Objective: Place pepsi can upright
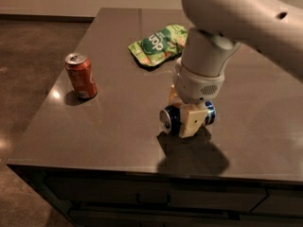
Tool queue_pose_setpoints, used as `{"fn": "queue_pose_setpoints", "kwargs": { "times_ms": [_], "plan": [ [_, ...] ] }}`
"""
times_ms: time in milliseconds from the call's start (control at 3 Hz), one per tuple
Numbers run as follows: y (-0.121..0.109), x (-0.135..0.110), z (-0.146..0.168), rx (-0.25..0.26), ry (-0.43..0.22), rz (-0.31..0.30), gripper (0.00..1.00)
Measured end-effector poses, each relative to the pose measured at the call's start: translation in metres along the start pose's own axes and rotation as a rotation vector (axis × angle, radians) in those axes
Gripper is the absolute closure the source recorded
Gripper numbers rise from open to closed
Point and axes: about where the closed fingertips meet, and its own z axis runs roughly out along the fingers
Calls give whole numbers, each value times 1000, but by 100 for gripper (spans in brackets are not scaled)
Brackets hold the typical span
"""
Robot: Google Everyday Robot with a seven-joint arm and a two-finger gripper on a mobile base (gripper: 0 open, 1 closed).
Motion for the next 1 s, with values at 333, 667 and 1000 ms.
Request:
{"fn": "queue_pose_setpoints", "kwargs": {
  "times_ms": [333, 667, 1000],
  "plan": [
    [-11, 5, -20, 33, -98, 80, 100],
    [-23, 13, -36, 74, -250, 188, 100],
    [-32, 19, -47, 120, -409, 299, 100]
  ]
}}
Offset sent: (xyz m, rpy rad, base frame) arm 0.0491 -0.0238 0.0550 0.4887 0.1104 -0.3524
